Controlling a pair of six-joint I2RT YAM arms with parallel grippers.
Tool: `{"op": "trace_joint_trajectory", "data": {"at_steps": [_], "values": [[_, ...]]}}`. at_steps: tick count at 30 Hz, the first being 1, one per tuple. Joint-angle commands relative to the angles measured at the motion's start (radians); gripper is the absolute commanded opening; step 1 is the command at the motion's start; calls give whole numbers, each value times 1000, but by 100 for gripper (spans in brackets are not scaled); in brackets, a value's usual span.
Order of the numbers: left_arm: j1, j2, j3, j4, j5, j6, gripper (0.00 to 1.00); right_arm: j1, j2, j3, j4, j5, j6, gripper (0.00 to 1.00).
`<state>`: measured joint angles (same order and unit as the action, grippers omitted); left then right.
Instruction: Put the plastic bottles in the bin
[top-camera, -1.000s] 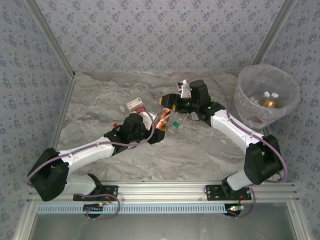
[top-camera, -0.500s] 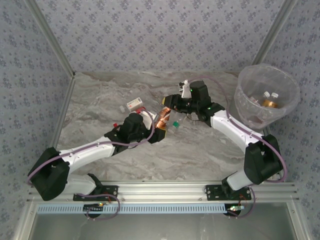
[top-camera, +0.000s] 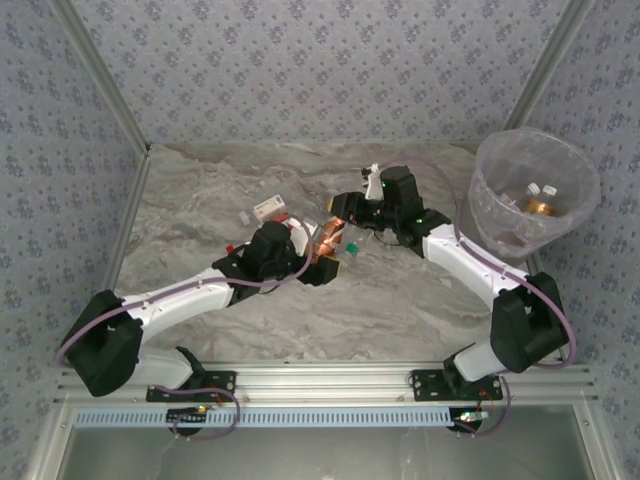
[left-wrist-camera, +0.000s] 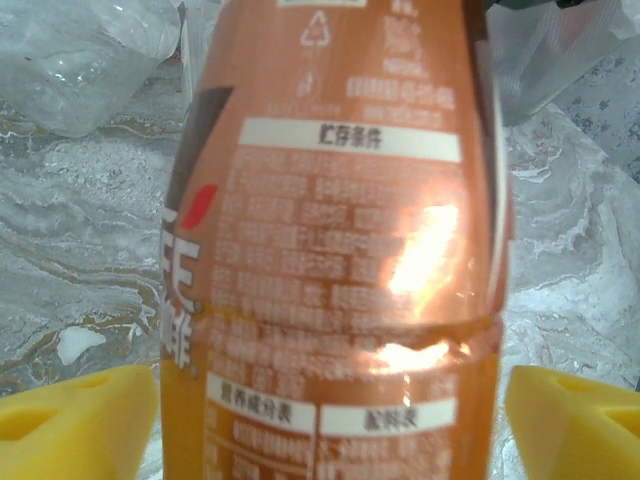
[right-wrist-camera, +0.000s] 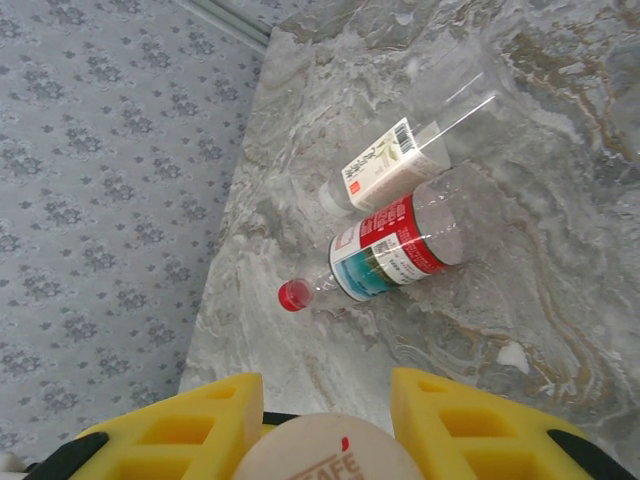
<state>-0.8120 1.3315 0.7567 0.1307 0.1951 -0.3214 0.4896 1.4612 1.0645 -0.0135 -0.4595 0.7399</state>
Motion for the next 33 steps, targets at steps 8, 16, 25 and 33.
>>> {"op": "trace_joint_trajectory", "data": {"at_steps": [8,16,25,33], "values": [[-4,-77,-3,10,-79,13,99,-18,-85,34,-146,140,-102,0],[10,-193,-78,25,-275,-26,99,-32,-134,77,-231,232,-223,0],[35,-352,-152,3,-555,-35,99,-62,-185,119,-287,315,-305,0],[58,-439,-207,-3,-727,-28,99,-102,-242,120,-216,364,-295,0]]}}
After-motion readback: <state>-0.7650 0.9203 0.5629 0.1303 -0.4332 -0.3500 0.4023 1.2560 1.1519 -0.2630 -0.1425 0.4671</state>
